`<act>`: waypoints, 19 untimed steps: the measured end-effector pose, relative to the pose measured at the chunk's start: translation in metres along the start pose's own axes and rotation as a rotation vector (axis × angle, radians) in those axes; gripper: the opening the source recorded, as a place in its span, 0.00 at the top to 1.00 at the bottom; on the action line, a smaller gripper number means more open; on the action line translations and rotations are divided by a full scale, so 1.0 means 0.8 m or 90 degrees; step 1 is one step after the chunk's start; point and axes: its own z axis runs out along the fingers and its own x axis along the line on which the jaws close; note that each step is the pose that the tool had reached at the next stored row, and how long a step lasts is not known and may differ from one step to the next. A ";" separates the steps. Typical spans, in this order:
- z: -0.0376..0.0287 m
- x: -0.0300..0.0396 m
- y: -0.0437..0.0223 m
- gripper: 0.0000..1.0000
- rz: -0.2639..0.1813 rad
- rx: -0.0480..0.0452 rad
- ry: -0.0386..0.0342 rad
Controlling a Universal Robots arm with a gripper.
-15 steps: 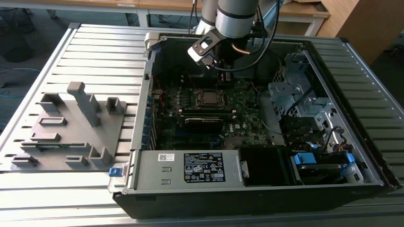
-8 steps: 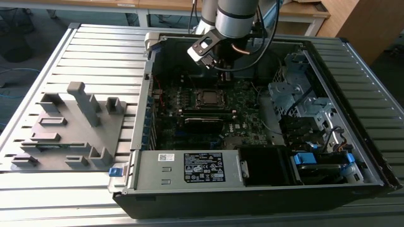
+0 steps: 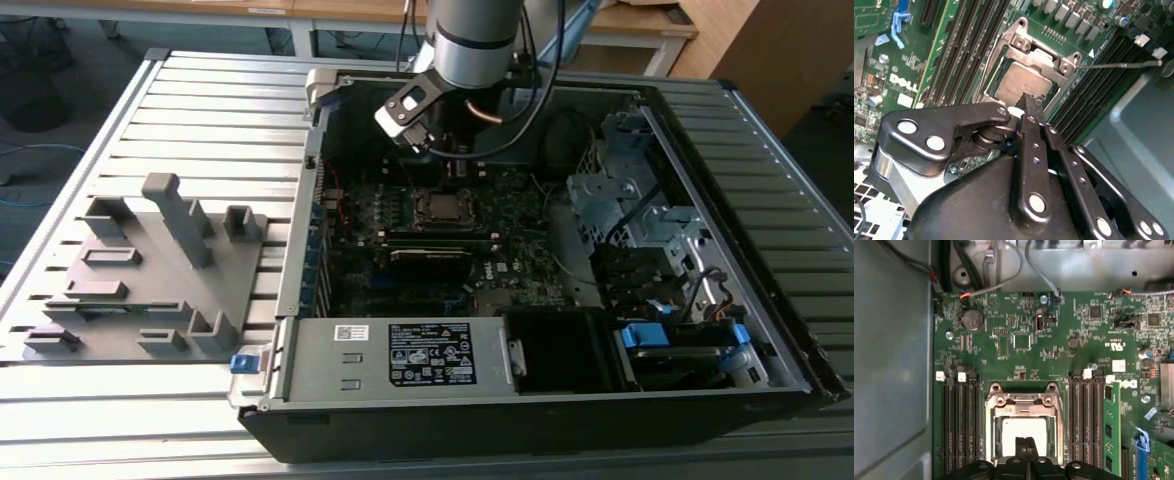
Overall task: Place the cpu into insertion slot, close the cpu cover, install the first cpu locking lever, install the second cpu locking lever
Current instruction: 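Close the cpu cover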
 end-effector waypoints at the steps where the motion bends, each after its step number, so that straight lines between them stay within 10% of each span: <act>1: 0.0015 -0.0001 -0.0010 0.90 0.000 0.0000 0.0000; 8: 0.0031 -0.0002 -0.0016 0.90 0.000 0.0000 -0.0001; 19: 0.0044 -0.0002 -0.0016 0.90 -0.085 0.0016 0.0003</act>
